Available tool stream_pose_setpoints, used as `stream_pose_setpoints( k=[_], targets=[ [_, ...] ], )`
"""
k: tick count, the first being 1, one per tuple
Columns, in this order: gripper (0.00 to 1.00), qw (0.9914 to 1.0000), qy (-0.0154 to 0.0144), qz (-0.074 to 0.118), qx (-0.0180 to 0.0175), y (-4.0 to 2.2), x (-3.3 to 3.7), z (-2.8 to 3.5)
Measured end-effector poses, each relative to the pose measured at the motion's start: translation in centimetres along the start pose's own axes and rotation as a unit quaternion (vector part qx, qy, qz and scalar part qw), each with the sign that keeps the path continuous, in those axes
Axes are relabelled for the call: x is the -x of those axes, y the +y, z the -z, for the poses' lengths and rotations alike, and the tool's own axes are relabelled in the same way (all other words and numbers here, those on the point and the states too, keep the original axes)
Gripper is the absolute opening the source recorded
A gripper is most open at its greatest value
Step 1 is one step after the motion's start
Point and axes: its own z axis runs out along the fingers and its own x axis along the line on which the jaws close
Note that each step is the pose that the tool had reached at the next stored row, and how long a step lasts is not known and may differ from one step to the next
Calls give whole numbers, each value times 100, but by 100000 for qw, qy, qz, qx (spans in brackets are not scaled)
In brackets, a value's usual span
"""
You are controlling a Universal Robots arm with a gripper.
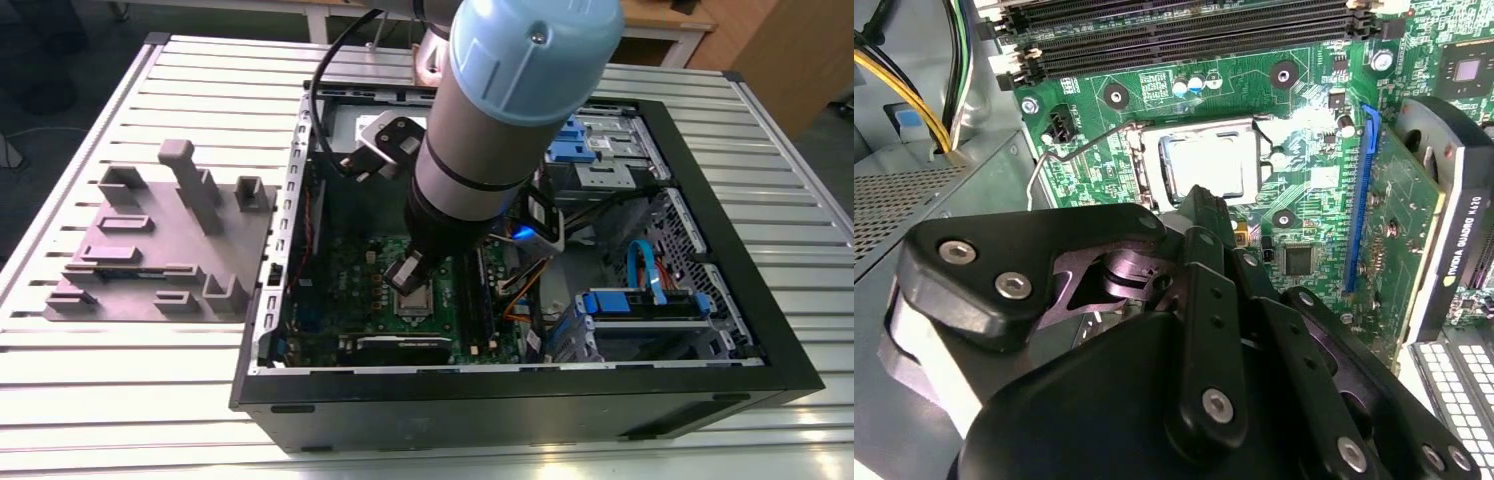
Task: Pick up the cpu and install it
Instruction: 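Install the first cpu locking lever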
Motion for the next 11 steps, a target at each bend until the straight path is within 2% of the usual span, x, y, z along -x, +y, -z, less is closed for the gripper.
stream_pose_setpoints(
  k=[2, 8, 11],
  targets=[
    [10, 100000, 5, -2, -5, 2, 0, 0],
    [10, 99998, -427, 64, -530, 55, 38, 151],
    [10, 99996, -508, 39, -713, 89, 92, 159]
  ],
)
